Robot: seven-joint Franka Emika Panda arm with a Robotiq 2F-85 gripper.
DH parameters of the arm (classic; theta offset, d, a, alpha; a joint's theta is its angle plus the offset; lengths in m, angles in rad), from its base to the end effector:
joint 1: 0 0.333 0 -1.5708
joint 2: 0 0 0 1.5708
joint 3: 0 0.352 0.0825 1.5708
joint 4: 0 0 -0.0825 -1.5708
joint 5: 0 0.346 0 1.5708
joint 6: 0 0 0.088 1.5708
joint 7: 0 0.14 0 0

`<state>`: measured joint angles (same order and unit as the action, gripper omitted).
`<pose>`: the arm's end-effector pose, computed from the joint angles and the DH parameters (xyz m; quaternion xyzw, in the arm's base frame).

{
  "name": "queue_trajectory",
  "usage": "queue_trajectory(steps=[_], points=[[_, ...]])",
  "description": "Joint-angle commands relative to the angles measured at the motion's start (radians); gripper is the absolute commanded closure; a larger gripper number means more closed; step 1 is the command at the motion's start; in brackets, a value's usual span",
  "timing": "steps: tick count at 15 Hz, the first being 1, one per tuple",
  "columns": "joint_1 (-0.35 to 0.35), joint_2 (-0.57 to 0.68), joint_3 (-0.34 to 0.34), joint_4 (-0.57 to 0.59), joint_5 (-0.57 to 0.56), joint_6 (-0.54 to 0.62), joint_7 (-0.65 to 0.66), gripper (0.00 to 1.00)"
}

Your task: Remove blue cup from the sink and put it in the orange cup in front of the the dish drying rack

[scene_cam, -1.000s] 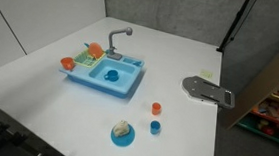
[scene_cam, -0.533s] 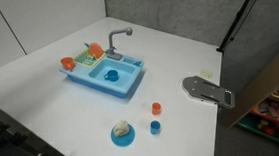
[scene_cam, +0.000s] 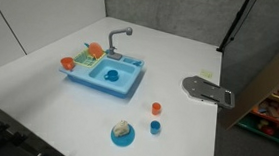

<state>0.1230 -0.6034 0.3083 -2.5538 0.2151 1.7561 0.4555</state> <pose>0.2457 0.1490 0.4536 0.9913 -0.0780 -0.1023 0.0268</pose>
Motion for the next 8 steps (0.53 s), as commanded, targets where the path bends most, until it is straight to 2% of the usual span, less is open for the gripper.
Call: queue_trajectory(steps=[1,8], points=[[-0.020,0.114,-0.009,0.105,-0.047,0.002,-0.005,0.00],[-0.041,0.258,-0.041,0.230,-0.131,0.061,-0.005,0.00]])
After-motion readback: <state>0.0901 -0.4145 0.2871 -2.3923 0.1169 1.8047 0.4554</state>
